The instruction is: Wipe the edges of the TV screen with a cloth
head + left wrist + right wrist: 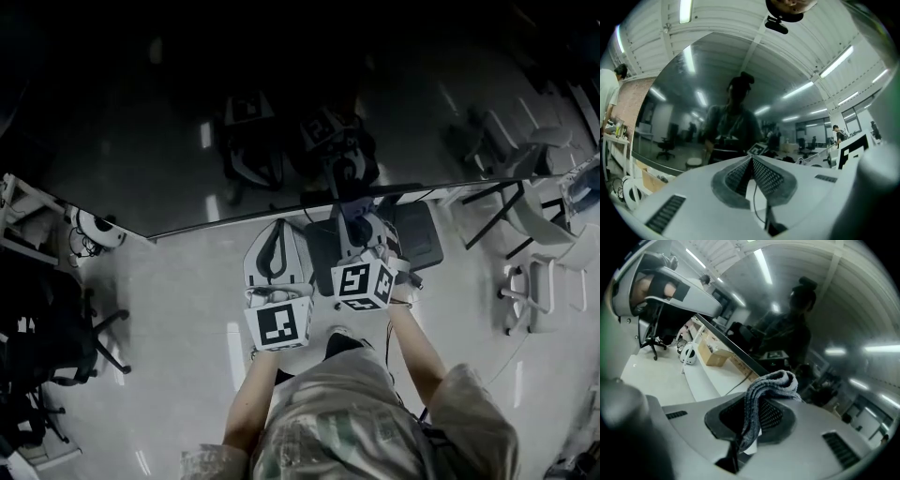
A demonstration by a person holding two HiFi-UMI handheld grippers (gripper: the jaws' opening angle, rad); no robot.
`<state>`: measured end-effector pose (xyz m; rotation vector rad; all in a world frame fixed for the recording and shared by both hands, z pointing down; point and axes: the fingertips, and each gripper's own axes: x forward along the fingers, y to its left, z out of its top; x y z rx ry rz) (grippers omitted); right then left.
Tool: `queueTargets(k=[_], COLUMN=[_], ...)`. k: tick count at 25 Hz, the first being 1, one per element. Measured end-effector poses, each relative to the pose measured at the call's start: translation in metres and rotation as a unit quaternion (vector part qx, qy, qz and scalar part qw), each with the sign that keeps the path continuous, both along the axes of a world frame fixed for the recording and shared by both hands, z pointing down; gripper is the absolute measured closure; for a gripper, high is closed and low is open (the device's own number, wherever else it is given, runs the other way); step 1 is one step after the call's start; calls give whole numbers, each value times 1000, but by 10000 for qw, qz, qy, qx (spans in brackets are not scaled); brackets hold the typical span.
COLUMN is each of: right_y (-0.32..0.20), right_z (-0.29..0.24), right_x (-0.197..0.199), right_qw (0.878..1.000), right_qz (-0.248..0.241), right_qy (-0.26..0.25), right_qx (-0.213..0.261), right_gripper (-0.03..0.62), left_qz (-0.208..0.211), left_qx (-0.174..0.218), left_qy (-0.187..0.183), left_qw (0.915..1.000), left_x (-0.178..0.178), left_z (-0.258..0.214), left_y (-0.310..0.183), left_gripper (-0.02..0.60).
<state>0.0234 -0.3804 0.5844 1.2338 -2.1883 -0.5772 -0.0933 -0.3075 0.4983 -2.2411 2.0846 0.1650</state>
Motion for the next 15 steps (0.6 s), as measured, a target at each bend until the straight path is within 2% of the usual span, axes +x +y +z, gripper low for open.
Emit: queueTargets(k=[5, 10, 15], right_y=[33, 60, 76], right_z=[2, 3, 1], right_x=[-86, -175, -264], right_qw=[9996, 9994, 9985], right_qz=[210, 240, 279], right_qy=[2, -16, -327], right_qx=[-168, -243, -349], right_gripper=[545, 545, 545], left_qz=[108, 15, -99], left_qx=[62, 8, 7], left_qy=[24, 57, 56], left_qw=[9999, 10000, 9999], left_x=[-91, -185, -267], left_z=[-8, -7, -6], left_y=[37, 61, 75], left_gripper=[566, 566, 565])
